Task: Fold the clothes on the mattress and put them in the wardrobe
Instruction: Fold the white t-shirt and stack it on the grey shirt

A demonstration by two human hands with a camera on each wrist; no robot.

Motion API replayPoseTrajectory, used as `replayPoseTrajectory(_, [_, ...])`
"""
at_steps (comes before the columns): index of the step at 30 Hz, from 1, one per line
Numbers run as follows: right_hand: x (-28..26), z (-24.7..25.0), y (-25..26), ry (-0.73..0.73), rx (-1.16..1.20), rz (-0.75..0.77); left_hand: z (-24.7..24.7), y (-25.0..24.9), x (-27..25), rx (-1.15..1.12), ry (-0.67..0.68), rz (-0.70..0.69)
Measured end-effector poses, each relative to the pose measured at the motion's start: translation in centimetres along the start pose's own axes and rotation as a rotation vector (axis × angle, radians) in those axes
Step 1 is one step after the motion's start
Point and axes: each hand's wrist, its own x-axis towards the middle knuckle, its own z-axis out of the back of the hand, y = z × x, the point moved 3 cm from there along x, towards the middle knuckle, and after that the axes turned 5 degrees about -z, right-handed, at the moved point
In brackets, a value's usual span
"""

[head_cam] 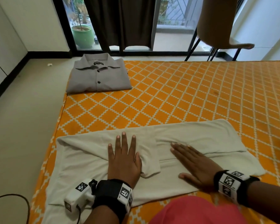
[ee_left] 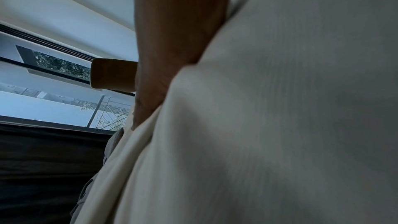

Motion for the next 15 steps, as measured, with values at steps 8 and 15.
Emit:
replayPoseTrajectory(8, [-5.8,-0.5,-9.7,0.039,0.003,-0.277,0.3,0.0,0.0,0.025,0.007,-0.002])
replayPoseTrajectory(15, [-7.7,0.0,-15.7,0.109,-0.051,-0.493,0.2,0.0,0.0,0.047,0.048,0.014])
